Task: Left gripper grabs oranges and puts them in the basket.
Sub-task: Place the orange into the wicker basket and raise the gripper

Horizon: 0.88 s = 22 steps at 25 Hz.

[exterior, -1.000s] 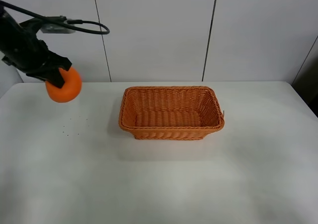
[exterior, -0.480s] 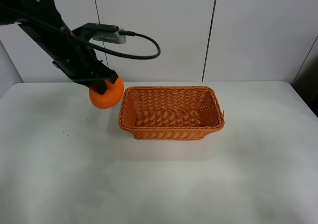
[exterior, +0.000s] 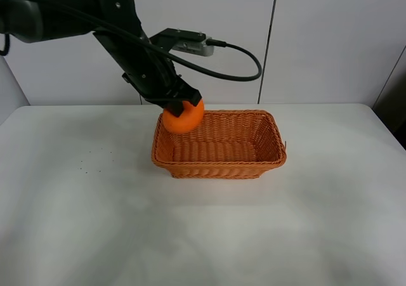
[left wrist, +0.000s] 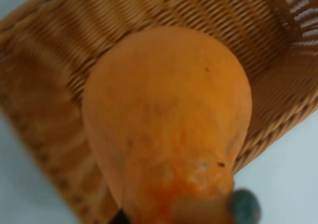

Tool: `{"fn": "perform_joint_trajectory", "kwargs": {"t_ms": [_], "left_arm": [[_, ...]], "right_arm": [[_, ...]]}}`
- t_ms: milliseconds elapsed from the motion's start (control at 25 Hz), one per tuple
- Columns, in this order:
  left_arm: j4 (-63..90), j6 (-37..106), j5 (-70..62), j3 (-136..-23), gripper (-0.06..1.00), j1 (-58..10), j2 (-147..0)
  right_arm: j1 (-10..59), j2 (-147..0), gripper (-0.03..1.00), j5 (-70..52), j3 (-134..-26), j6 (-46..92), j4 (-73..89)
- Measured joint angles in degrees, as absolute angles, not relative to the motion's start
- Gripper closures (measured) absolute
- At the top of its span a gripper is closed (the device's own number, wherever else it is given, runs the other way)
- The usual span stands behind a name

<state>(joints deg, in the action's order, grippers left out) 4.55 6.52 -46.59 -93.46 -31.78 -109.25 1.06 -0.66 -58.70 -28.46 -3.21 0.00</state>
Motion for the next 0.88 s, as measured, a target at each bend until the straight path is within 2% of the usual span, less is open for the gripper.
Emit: {"fn": "perform_joint_trajectory", "kwargs": {"t_ms": [400, 880], "left_arm": [[4.6, 6.5, -47.0, -100.5, 0.82, -35.3, -119.0], [5.8, 7.3, -43.7, -101.1, 0.82, -35.9, -123.5]], "right_arm": [[1.1, -0.7, 0.27, -58.7, -28.5, -3.2, 0.0], [1.1, -0.7, 0.27, -58.7, -28.5, -3.2, 0.0]]}}
